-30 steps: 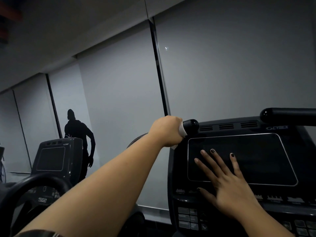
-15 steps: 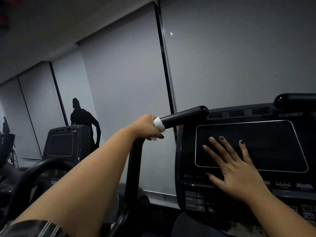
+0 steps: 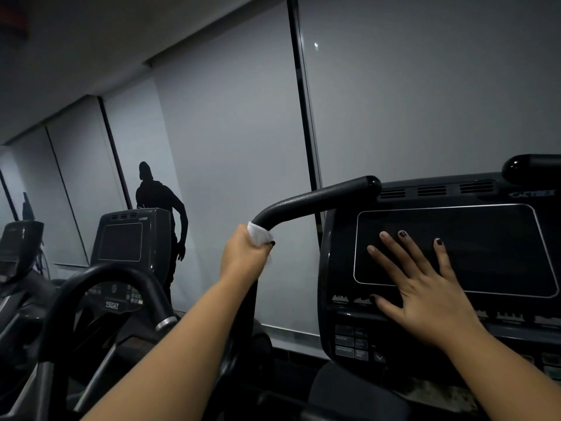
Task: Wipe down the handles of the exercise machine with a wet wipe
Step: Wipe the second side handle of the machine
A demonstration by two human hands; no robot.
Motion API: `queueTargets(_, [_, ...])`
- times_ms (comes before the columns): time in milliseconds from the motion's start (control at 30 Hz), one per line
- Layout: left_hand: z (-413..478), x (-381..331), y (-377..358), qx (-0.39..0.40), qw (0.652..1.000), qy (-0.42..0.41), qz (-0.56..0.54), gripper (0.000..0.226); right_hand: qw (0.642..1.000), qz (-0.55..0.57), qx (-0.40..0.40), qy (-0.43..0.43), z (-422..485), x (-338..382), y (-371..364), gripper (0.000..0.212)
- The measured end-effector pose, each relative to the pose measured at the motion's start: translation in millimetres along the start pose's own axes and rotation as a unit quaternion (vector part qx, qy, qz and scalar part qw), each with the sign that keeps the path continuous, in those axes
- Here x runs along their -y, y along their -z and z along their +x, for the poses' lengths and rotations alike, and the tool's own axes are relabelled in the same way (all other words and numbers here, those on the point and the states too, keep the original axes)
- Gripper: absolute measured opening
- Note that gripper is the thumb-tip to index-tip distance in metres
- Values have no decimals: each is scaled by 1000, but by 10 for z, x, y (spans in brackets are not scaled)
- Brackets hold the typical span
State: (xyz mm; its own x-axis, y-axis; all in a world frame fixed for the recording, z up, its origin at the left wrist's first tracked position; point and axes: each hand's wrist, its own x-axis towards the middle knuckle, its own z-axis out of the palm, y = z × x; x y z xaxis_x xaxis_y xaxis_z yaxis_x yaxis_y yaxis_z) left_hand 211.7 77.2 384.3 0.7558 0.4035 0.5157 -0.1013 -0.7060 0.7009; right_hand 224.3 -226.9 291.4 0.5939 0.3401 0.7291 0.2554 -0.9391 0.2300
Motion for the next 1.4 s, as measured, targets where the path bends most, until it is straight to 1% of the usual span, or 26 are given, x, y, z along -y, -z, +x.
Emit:
queueTargets(33, [-51,43,-10,-10,1000,4,11,10,1000,1,-3,0,-2,-4,-5,83])
queueTargets(133, [-191,205,-98,-42,997,21,66,26,1000,4,-7,0,-1,-3,-9,83])
queueTargets(233, [-363,224,-157,-85,987,39,133,29,1000,6,-7,0,-3,3,-12,82])
queueTargets(367, [-309,103,-115,-91,978,13,186,39,1000,5,-7,0,-2,2,-5,82])
queueTargets(467, [-61,-101,-56,-78,975,-2,208,34,1000,6,-14,-1,-17,16,-16,83])
queueTargets(533, [158,-277,12,-27,984,-10,173,26,1000,4,-20,0,-9,17,-38,83])
queueTargets(600, [329,-394,105,77,993,-15,91,24,1000,5,-28,1,8,-2,-50,84])
queueTargets(667, [350,-395,187,178,984,8,-13,26,999,1,-34,4,11,-6,-68,84])
queueTargets(700, [334,-357,207,200,978,20,-57,26,999,-1,-34,5,7,-4,-74,84])
queueTargets(767, [296,-308,212,207,970,43,-122,25,999,-4,-36,4,7,-12,-81,84])
queueTargets(833, [260,-278,192,199,962,71,-173,23,999,-9,-34,5,18,-21,-82,84])
queueTargets(900, [201,-251,163,179,960,91,-195,21,1000,-10,-29,4,14,-18,-77,84])
queueTargets(1067, [45,-70,49,89,970,144,-176,20,1000,-16,-21,0,6,-12,-46,84])
queueTargets(1167, [-137,170,-59,37,978,175,-106,16,1000,-22,2,2,6,-1,-9,84])
queueTargets(1267, [-410,348,-127,-3,985,172,7,17,1000,-21,9,-5,-6,7,-4,83])
queueTargets(1333, [-590,400,-174,-39,984,159,71,22,1000,-23,15,-4,0,7,10,83])
queueTargets(1400, [-760,405,-213,-72,980,146,112,31,1000,-22,14,-4,-5,7,7,83])
